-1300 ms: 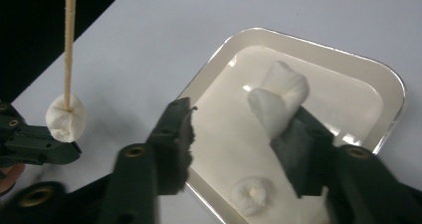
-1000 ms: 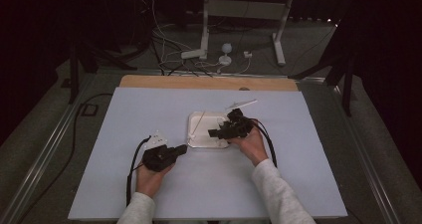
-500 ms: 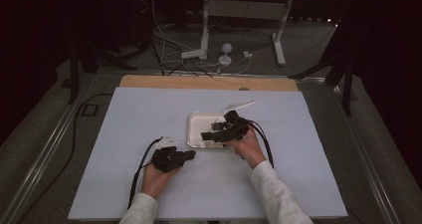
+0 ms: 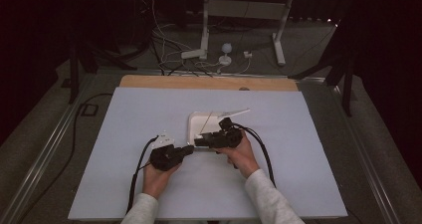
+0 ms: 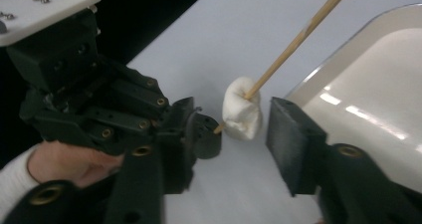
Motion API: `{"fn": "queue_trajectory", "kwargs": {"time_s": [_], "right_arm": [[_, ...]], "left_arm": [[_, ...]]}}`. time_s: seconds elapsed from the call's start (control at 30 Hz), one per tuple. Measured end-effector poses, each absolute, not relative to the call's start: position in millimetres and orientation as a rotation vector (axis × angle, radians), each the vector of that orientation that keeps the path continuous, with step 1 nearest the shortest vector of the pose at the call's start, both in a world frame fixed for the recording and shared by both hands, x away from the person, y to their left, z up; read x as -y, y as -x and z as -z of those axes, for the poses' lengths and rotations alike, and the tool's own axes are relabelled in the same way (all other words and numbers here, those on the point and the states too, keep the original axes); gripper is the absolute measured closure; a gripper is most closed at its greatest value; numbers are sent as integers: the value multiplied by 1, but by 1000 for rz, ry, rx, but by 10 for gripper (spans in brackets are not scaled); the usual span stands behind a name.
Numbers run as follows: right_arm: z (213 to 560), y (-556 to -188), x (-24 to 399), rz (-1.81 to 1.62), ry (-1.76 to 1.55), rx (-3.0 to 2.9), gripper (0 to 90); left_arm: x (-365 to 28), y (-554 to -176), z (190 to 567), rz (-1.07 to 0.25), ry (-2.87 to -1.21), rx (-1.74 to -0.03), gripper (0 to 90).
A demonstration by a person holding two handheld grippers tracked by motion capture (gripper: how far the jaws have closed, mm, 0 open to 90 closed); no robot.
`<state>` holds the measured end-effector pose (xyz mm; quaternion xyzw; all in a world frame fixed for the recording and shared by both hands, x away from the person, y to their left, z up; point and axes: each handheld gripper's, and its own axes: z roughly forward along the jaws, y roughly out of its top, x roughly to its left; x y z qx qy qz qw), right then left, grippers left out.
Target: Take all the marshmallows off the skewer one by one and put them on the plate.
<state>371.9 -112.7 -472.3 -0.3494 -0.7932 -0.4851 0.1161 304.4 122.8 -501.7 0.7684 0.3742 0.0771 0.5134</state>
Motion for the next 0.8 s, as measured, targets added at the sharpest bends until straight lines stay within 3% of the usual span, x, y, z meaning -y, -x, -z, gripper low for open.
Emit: {"fn": "queue_trajectory", "kwargs": {"time_s": [0.13, 0.3, 0.43, 0.8], "right_arm": [[476, -370, 109, 1455, 1056, 2266, 667], [484, -371, 110, 1483, 1130, 2158, 682], [486, -369, 109, 1513, 1135, 2142, 756], [462, -376, 135, 1656, 1226, 2088, 788]], "left_arm": [[-124, -303, 500, -192, -1832, -898, 900], [-121, -302, 500, -187, -1818, -894, 900], [-121, -302, 500, -191, -1811, -899, 900], [-116, -298, 498, -232, -1869, -843, 900]]}}
